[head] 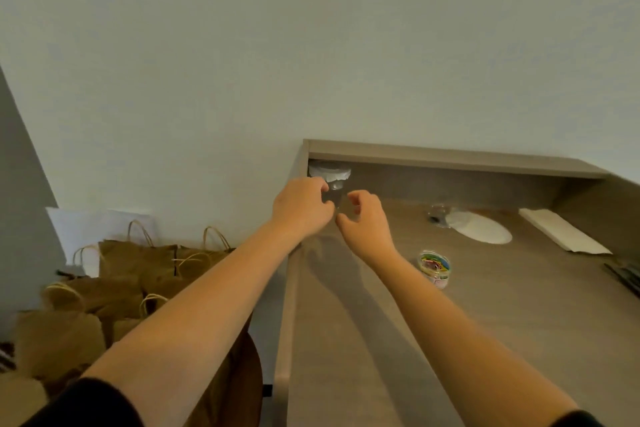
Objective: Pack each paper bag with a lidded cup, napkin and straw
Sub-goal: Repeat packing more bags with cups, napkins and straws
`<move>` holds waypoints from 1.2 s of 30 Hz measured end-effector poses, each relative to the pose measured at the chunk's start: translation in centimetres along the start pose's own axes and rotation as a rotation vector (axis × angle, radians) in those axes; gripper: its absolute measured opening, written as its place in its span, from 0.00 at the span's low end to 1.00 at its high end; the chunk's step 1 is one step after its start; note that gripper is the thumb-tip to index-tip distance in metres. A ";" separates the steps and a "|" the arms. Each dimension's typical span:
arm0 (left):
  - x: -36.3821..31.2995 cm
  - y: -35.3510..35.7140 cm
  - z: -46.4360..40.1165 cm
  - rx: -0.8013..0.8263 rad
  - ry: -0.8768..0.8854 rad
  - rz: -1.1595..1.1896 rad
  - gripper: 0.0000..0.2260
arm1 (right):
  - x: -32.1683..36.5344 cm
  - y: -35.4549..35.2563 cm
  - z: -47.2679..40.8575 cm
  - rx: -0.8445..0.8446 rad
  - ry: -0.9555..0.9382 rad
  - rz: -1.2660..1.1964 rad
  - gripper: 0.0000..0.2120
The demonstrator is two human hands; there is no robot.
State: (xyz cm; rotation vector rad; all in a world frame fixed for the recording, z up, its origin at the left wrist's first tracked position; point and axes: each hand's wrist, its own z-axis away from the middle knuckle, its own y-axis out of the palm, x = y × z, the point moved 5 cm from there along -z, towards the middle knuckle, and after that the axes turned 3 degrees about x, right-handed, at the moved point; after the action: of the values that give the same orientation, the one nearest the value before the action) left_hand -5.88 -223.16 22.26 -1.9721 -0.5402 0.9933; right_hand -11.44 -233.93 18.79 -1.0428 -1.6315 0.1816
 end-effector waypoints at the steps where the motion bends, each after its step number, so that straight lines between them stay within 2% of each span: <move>1: 0.0 0.3 -1.0 0.003 0.004 -0.003 0.16 | -0.5 0.4 -1.3 0.007 0.005 -0.014 0.21; 7: -0.2 1.6 -5.8 0.081 -0.002 -0.104 0.16 | -4.4 2.6 -8.5 0.028 0.149 -0.099 0.29; 10: 0.2 2.1 -7.6 0.104 -0.009 -0.227 0.15 | -6.0 3.9 -11.5 0.077 0.152 -0.054 0.34; 14: 0.1 2.2 -8.7 0.121 0.019 -0.386 0.11 | -6.9 5.3 -14.2 0.127 0.134 -0.119 0.36; 25: -0.5 2.5 -8.4 0.091 0.085 -0.515 0.10 | -6.1 4.6 -13.8 -0.043 0.024 -0.197 0.24; 32: -0.9 3.4 -6.5 0.242 0.218 -0.551 0.14 | -5.9 2.4 -9.5 -0.063 0.016 -0.121 0.25; 36: -1.2 4.0 -4.2 0.324 0.235 -0.597 0.16 | -5.4 0.5 -5.8 -0.041 0.002 -0.091 0.26</move>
State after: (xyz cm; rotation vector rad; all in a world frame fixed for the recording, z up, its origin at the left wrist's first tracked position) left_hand -3.13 -228.22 20.85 -1.4770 -0.7251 0.4349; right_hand -6.45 -239.71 16.69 -0.9967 -1.6832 0.0868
